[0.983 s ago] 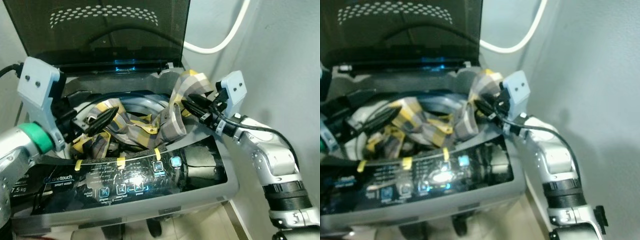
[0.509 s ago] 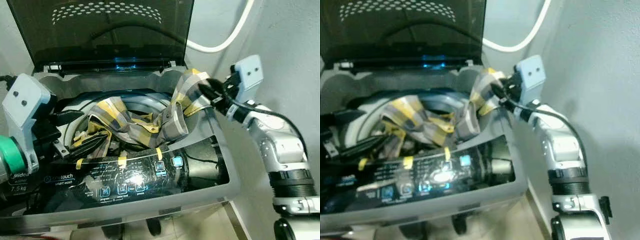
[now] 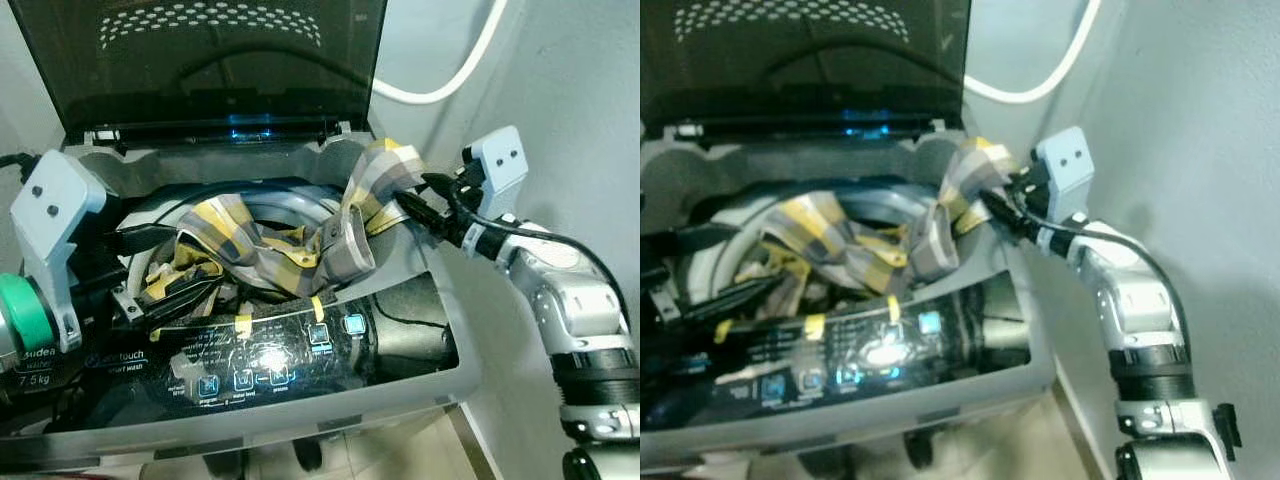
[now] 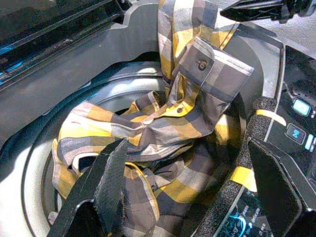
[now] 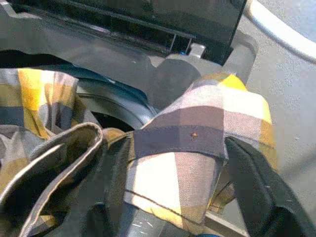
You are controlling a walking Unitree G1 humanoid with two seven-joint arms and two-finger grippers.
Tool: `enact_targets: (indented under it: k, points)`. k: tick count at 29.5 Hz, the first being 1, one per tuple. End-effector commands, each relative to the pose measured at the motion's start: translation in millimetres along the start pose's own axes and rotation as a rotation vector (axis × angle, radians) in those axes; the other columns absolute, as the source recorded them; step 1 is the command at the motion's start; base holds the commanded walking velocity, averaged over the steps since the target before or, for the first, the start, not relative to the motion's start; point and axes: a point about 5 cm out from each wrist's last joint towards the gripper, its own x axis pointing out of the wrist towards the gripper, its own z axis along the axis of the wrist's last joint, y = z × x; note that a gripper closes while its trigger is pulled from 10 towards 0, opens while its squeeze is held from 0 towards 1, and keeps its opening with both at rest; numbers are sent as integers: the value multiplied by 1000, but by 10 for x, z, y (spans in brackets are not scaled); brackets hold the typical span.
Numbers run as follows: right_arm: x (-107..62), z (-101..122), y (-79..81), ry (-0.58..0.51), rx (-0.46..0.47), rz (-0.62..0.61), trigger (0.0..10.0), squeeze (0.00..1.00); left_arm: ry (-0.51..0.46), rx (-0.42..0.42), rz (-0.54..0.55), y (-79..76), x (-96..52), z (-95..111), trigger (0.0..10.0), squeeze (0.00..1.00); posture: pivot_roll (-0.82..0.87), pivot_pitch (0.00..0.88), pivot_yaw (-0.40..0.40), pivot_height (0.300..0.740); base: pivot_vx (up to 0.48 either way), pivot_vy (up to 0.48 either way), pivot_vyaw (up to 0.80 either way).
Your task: Clothes washing
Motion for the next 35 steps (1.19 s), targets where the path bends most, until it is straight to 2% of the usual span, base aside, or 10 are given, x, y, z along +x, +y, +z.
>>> enact_targets:
  k: [1, 5, 6, 19, 20, 22, 23, 24, 25, 35]
  points:
    - [-34, -40, 22, 13, 21, 23, 10000, 1000, -1, 8, -24, -42, 11, 3, 10000, 0, 168, 160, 8, 740, 0, 0, 0]
    - [-29, -86, 38, 27, 43, 30, 10000, 949, -6, 6, -28, -49, 27, 6, 10000, 0, 162, 158, 9, 740, 0, 0, 0]
    - [-25, -116, 50, 36, 51, 36, 10000, 0, -8, 6, -30, -52, 33, 7, 10000, 0, 162, 158, 9, 740, 0, 0, 0]
    - [53, -330, 180, 128, 91, 71, 10000, 0, -16, 3, -30, -75, 36, -1, 10000, 0, 169, 160, 2, 740, 0, 0, 0]
    - [69, -318, 169, 138, 86, 72, 8784, 0, -17, 2, -29, -76, 34, -3, 10000, 0, 167, 162, -1, 740, 0, 0, 0]
    - [69, -318, 169, 138, 86, 72, 8784, 0, -17, 2, -29, -76, 34, -3, 10000, 0, 167, 162, -1, 740, 0, 0, 0]
    - [112, -267, 131, 155, 56, 84, 824, 0, -17, -3, -29, -79, 36, -14, 10000, 0, 156, 169, -8, 740, 0, 0, 0]
    - [112, -267, 131, 155, 56, 84, 824, 0, -17, -3, -29, -79, 36, -14, 10000, 0, 156, 169, -8, 740, 0, 0, 0]
    - [127, -247, 119, 160, 45, 89, 0, 0, -17, -5, -30, -81, 38, -18, 10000, 0, 156, 169, -8, 740, 0, 0, 0]
    - [319, -104, 96, 205, -5, 187, 0, 0, -17, -23, -36, -109, 52, -52, 10000, 0, 140, 191, -29, 740, 0, 0, 0]
